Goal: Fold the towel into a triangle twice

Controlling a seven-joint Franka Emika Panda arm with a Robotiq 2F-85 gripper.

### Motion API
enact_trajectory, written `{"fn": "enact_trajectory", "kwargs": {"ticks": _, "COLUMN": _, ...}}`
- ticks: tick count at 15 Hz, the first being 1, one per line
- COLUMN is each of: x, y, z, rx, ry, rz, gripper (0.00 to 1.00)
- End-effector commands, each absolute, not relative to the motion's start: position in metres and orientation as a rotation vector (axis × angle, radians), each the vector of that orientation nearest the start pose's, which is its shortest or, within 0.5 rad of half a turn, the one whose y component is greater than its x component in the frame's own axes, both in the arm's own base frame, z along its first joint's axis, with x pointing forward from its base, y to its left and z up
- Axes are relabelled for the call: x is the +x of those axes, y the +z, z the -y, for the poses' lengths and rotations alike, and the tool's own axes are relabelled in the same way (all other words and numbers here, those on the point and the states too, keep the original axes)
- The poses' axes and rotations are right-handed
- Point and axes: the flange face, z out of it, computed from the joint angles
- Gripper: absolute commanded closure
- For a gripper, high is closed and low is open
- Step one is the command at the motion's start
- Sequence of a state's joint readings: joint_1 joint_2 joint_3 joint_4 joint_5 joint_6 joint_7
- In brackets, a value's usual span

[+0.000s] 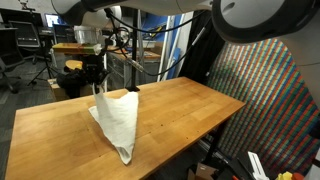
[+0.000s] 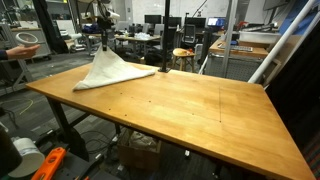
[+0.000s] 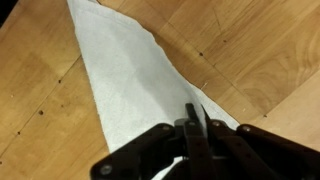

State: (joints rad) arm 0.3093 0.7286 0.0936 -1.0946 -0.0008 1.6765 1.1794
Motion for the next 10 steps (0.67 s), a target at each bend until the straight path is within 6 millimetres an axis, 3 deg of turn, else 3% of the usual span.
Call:
{"fn": "enact_trajectory", "kwargs": {"ticks": 1, "x": 0.6846, "y": 0.3808, "z": -0.2696, "rx": -2.941, "ry": 0.233, "rz": -1.236, "gripper": 0.97}}
{"fn": "enact_trajectory", "kwargs": {"ticks": 4, "x": 0.6841, "y": 0.3793, "z": -0.27, "rx": -2.951, "ry": 0.227, "rz": -1.24, "gripper": 0.99}}
{"fn": "enact_trajectory", "kwargs": {"ticks": 6, "x": 0.6834, "y": 0.3771, "z": -0.271, "rx": -2.954, "ry": 0.227, "rz": -1.243, "gripper": 0.71}}
{"fn": "enact_trajectory", "kwargs": {"ticks": 10, "x": 0.684, "y": 0.376, "z": -0.2705, "rx": -2.949, "ry": 0.23, "rz": -1.25, "gripper": 0.42}}
